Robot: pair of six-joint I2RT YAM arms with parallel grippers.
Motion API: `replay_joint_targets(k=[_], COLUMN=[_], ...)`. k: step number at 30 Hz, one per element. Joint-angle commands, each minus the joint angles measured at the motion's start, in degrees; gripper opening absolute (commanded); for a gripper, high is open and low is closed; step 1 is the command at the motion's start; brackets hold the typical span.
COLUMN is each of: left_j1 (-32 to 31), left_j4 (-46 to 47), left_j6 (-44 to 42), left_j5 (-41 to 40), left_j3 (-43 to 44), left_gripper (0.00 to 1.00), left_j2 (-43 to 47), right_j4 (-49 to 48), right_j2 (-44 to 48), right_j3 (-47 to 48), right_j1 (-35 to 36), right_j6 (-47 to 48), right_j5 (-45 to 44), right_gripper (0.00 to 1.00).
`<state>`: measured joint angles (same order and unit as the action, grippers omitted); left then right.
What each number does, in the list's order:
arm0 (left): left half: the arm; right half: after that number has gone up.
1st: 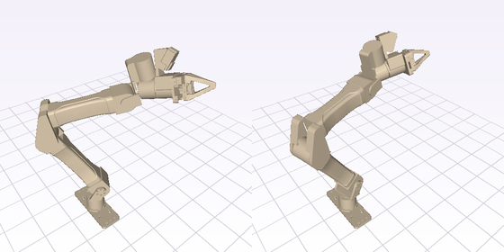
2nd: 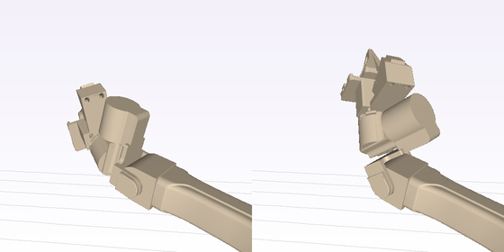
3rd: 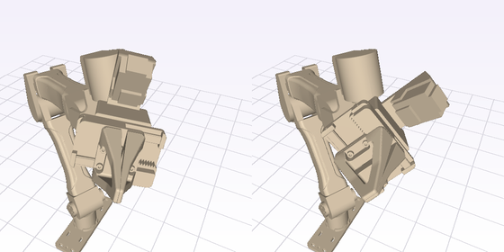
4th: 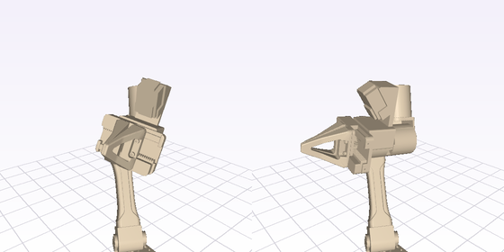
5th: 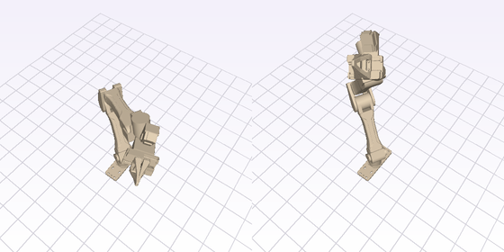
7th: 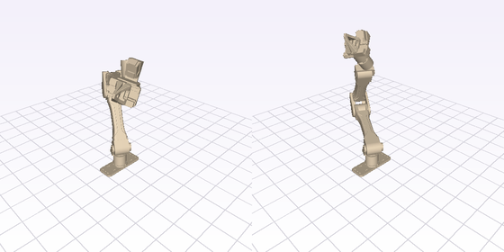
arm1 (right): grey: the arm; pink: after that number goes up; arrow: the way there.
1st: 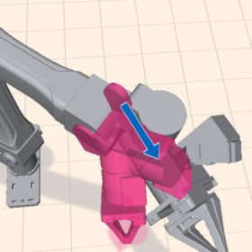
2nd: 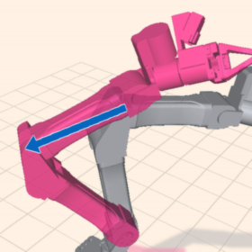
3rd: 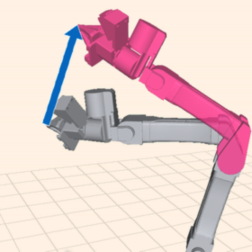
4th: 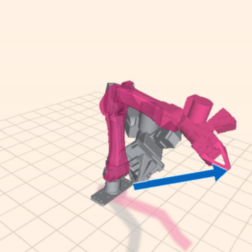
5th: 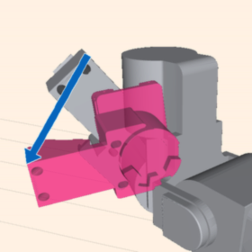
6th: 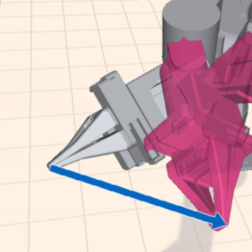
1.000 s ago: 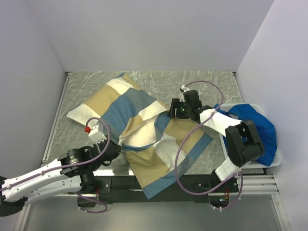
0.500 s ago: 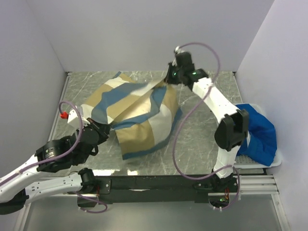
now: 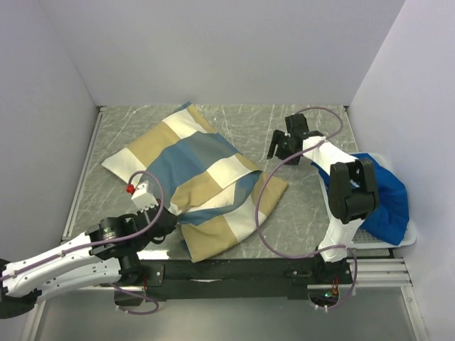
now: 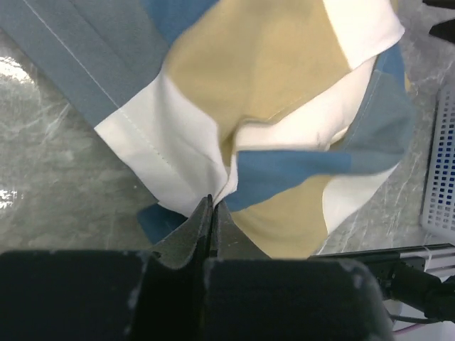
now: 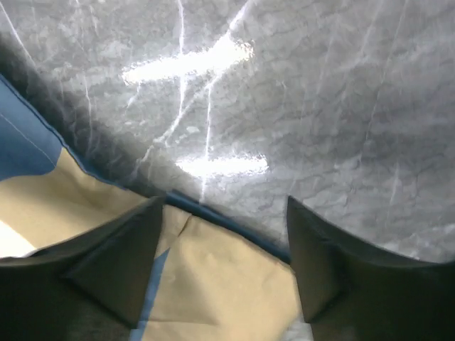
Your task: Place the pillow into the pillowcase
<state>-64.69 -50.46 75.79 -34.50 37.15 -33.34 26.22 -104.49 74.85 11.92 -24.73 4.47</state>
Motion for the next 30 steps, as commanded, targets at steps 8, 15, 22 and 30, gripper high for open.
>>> replay_joint_targets(k=[8,15,22,30], left_j1=[10.4,20.7,20.7,20.5], left_j4=[9.8,17.6,23.8,17.6], left_j6=[-17.0,-17.8,-12.5,-20.6], left_j5=[5.0,29.4,37.8,32.4], left_j3=[10.8,0.6,-13.3,-3.1], left_gripper=[0.07,0.01,0.21,0.50], left_j2=[-7.2,-4.7,-1.1,-3.7], right_j4=[-4.2,-13.1,-18.7,-18.1], right_j2=[8.8,33.6,39.0,41.7], right_j3=[1.0,-21.8,-34.1,-40.3], right_j1=[2.3,17.1,35.5,42.3], right_j6=[0.2,-1.2,-7.3,-14.9], right_j5=[3.0,-0.9,-7.0,-20.9], right_gripper=[0.83,0.81,0.85,0.32])
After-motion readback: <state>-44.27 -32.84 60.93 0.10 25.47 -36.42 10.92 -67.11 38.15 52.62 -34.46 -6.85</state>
